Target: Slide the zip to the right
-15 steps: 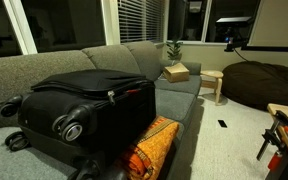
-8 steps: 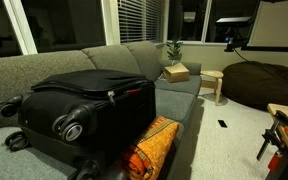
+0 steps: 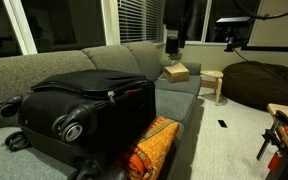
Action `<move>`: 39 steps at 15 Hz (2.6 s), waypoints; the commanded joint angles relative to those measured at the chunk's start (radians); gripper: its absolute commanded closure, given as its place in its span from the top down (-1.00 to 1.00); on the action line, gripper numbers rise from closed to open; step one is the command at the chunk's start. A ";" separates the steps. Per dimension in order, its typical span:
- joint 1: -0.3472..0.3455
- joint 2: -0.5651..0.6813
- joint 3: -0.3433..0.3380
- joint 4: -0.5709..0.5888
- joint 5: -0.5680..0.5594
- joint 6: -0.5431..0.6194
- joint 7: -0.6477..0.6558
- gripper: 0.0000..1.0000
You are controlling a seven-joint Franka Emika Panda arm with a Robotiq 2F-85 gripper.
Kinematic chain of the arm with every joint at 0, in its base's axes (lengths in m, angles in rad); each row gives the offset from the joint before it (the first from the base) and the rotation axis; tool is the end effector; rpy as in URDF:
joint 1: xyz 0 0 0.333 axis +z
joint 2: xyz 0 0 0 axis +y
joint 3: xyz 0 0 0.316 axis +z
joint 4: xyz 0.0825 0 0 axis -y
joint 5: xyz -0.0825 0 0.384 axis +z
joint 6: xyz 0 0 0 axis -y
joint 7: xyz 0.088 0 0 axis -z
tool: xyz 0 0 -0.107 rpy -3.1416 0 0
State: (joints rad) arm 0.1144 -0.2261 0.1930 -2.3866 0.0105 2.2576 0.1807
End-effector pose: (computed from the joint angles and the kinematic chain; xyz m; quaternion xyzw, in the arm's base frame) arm 0.4503 0.1445 0.4145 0.9970 0.0587 0.0493 0.0056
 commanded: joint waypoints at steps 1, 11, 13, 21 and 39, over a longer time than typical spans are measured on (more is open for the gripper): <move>0.017 0.033 0.001 -0.016 0.023 0.087 0.035 1.00; 0.036 0.208 0.017 0.022 -0.021 0.243 0.091 1.00; 0.042 0.236 0.013 0.035 -0.028 0.270 0.099 1.00; 0.060 0.307 -0.003 0.071 -0.091 0.361 0.149 1.00; 0.130 0.398 -0.110 0.118 -0.320 0.475 0.443 1.00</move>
State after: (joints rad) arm 0.2094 0.1598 0.1295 -2.2784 -0.2464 2.7016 0.5267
